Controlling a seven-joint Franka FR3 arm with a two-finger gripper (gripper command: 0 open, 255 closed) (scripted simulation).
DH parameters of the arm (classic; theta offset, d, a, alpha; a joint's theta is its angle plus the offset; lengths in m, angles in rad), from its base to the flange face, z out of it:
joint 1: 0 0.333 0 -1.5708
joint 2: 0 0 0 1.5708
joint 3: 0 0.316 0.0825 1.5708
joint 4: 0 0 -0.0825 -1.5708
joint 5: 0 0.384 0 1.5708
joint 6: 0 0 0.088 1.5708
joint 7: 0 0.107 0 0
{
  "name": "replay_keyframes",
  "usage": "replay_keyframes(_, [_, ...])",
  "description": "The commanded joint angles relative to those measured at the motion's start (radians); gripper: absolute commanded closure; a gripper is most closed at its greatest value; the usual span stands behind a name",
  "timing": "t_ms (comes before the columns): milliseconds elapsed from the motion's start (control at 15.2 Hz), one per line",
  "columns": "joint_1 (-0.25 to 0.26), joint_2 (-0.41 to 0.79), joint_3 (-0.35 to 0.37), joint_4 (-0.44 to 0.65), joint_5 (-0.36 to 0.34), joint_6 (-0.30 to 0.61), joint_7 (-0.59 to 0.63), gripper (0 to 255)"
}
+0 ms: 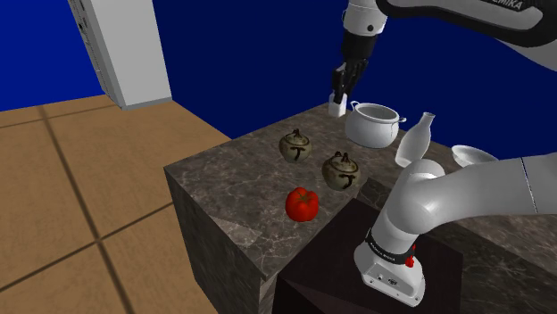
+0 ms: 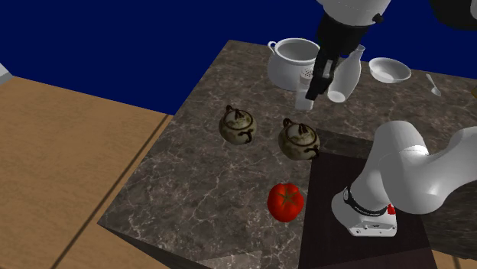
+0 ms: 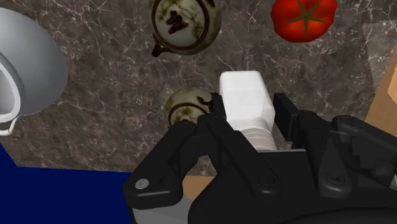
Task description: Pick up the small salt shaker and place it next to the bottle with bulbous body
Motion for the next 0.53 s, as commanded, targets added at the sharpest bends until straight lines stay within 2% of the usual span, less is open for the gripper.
replay_keyframes(0, [-0.010, -0.020, -0.046, -0.005, -0.034, -0.010, -0.049, 255])
replay_keyframes(462, [-0.043, -0.058, -0.209, -0.004, -0.157, -0.018, -0.213, 255])
